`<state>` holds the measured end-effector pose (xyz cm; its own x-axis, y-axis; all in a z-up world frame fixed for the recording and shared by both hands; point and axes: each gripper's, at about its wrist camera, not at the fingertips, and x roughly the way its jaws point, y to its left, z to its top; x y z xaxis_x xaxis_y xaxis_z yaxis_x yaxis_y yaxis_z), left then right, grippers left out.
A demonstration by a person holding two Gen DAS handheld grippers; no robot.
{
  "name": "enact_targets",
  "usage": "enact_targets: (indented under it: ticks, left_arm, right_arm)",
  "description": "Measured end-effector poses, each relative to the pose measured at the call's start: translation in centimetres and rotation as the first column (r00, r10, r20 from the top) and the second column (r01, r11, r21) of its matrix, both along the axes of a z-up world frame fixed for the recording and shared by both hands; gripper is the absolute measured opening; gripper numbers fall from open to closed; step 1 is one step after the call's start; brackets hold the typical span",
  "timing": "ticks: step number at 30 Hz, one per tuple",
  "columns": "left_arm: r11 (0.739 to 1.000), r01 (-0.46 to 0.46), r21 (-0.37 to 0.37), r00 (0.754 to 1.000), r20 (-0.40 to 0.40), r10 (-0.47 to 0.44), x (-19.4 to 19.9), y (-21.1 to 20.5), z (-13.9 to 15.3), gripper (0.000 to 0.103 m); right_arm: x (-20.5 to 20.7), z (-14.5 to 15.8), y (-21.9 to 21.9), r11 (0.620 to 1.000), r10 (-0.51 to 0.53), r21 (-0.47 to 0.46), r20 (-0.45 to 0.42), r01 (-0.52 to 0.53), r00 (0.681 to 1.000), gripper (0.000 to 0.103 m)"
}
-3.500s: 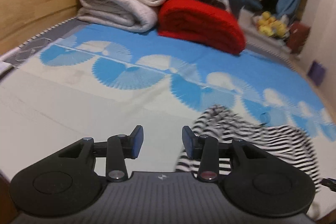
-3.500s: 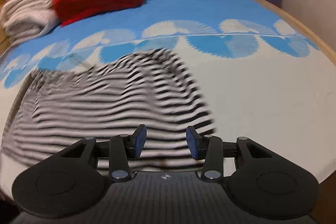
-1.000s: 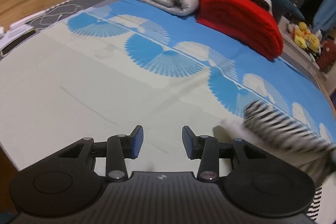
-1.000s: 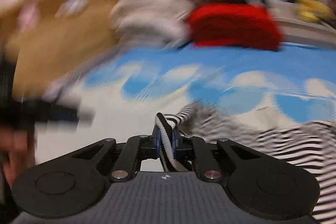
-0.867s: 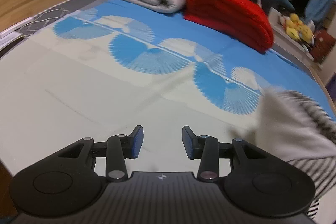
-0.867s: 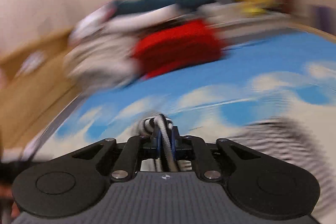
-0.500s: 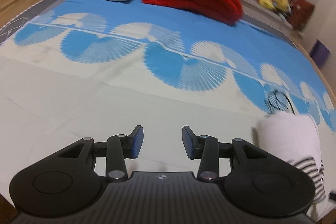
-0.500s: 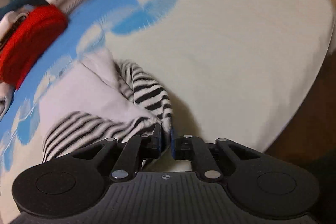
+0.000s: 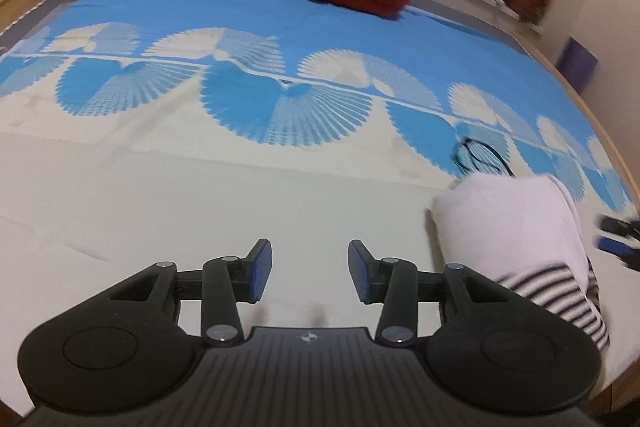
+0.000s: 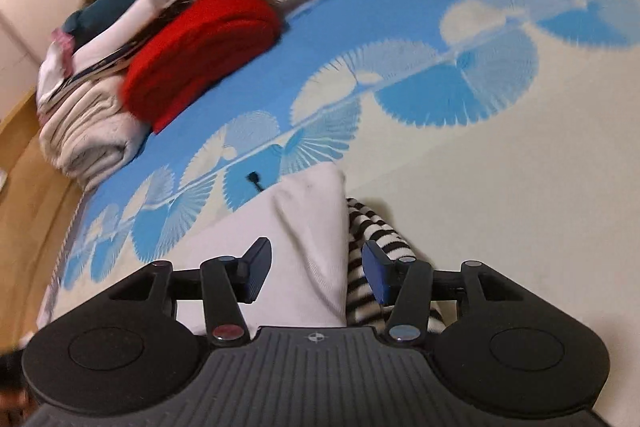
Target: Fold small clothes
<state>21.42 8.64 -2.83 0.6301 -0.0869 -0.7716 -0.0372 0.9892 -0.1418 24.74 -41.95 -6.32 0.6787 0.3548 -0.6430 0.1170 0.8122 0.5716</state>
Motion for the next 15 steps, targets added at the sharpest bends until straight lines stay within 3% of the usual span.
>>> enact_targets:
  ticks: [2, 5, 8, 9, 10, 11, 13, 15]
  left_arm:
    - [0.999, 0.044, 0.032, 0.999, 0.015, -0.045, -0.4, -1.5, -0.1, 0.053]
    - [0.986, 0.138, 0.093, 0.989, 0.034, -0.142, -1.1, -4.3, -0.4, 0.059]
    - [0.987, 0.153, 0.048, 0.988, 0.016, -0.154, -1.4, -6.4, -0.9, 0.067]
    - [0.988, 0.153, 0.017, 0.988, 0.005, -0.153, -1.4, -7.3, -1.1, 0.07]
    - [0.988, 0.153, -0.012, 0.988, -0.001, -0.153, -1.3, -8.3, -1.1, 0.075]
    - [0.987, 0.154, -0.036, 0.988, -0.003, -0.154, -1.1, -9.4, -1.1, 0.077]
    - [0.984, 0.165, -0.07, 0.986, -0.004, -0.166, -0.8, -11.7, -1.2, 0.084]
    - [0.975, 0.2, -0.093, 0.979, -0.011, -0.202, -0.2, -14.4, -1.1, 0.084]
  right_arm:
    - [2.0, -1.9, -0.1, 0.998, -0.024, 0.048, -0.083, 0.028, 0.996, 0.053]
    - [3.0, -2.2, 0.4, 0.995, -0.031, 0.096, -0.086, 0.04, 0.996, 0.053]
    - [4.3, -3.4, 0.9, 0.989, -0.013, 0.145, -0.108, 0.029, 0.994, 0.049]
    - [4.7, -3.5, 1.0, 0.985, -0.011, 0.167, -0.107, 0.029, 0.994, 0.043]
    - [4.9, -3.3, 0.8, 0.982, -0.012, 0.186, -0.092, 0.029, 0.996, 0.02]
    - [5.0, -2.8, 0.4, 0.98, -0.027, 0.197, -0.06, 0.038, 0.998, 0.007]
    - [4.4, -1.1, -0.8, 0.955, -0.074, 0.294, 0.076, 0.048, 0.994, 0.004]
    - [3.2, 1.1, -2.3, 0.921, -0.108, 0.389, 0.233, 0.009, 0.966, 0.003]
